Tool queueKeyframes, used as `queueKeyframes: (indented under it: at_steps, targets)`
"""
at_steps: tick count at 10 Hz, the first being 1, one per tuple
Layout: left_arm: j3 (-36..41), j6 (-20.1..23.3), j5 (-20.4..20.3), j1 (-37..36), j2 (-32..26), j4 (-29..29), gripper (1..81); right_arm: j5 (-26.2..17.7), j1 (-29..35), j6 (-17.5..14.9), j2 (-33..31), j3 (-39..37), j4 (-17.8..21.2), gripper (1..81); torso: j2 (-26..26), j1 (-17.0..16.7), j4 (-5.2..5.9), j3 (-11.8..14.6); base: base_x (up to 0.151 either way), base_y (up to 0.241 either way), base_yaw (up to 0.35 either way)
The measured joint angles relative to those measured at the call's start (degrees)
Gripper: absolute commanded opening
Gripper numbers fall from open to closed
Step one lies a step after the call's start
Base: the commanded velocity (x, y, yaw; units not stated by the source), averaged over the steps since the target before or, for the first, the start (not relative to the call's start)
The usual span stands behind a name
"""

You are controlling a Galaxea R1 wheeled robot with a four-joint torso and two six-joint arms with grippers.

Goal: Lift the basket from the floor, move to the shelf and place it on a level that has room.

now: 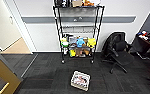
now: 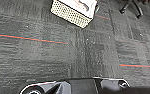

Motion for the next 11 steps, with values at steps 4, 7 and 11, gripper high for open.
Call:
queueKeyframes:
  at_steps: [4, 7, 11]
  targets:
    - [-0.02, 0.0, 0.0, 0.5, -0.02, 0.02, 81.1, -0.16, -0.51, 0.0, -0.02, 0.0, 0.01, 81.1, 0.0, 0.02, 0.0, 0.0, 0.126, 0.0, 0.0]
    - [-0.02, 0.0, -0.05, 0.88, -0.02, 0.02, 81.1, -0.32, -0.77, 0.0, -0.02, -0.02, 0.01, 81.1, 0.05, 0.05, 0.0, -0.02, 0.136, 0.0, 0.0]
    - [0.0, 0.0, 0.06, 2.18, -0.26, 0.02, 81.1, -0.43, -1.76, 0.02, 0.26, -0.02, 0.04, 81.1, 0.02, -0.07, 0.0, -0.02, 0.137, 0.0, 0.0]
